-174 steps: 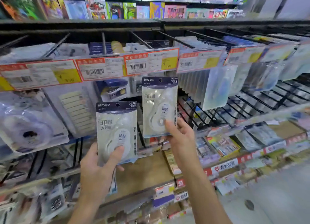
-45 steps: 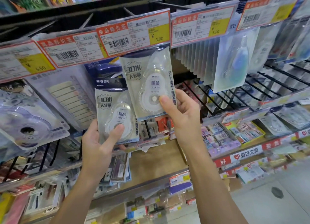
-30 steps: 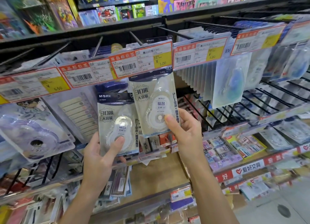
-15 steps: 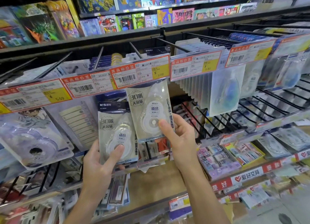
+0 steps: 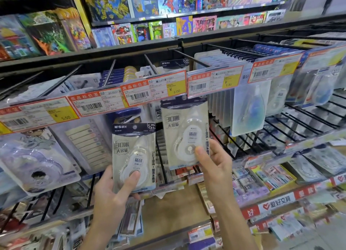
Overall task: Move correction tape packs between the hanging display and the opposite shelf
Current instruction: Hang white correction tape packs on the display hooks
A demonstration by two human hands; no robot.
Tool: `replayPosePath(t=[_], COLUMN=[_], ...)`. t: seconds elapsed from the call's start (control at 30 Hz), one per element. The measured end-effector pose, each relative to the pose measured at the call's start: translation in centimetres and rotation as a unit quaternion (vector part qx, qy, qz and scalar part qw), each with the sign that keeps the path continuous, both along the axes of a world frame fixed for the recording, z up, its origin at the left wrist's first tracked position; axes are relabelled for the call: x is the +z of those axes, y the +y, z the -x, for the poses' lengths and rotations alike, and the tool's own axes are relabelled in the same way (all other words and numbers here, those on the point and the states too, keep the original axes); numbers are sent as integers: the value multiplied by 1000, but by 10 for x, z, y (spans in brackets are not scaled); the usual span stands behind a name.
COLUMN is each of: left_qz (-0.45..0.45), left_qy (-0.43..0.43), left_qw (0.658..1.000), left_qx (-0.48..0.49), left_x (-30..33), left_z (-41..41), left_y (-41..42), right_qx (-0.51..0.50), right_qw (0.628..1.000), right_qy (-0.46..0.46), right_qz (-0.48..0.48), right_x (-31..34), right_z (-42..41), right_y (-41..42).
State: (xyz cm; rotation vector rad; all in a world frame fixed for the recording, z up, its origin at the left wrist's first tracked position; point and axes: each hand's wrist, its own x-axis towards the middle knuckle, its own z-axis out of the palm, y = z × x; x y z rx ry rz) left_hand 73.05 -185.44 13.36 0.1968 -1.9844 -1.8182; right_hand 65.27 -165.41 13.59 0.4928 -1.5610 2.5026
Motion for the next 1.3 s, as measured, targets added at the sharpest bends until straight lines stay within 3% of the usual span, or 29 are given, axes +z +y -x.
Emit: replayPosePath(t=[0.3, 0.63, 1.3], left_qz=[5, 19, -8], left_qy=[1, 10, 16], left_qw=[1000, 999, 999], left_qx=[-23, -38, -48], left_x=[-2, 1, -2], left_z=[6, 15, 22], left_y=[11, 22, 29], right_qx=[-53, -60, -28], right_qw=[996, 998, 999], right_qy=[4, 10, -22], right_qz=[77, 3, 9], right_x=[8, 23, 18], right_z=[16, 26, 32], right_y=[41, 41, 41])
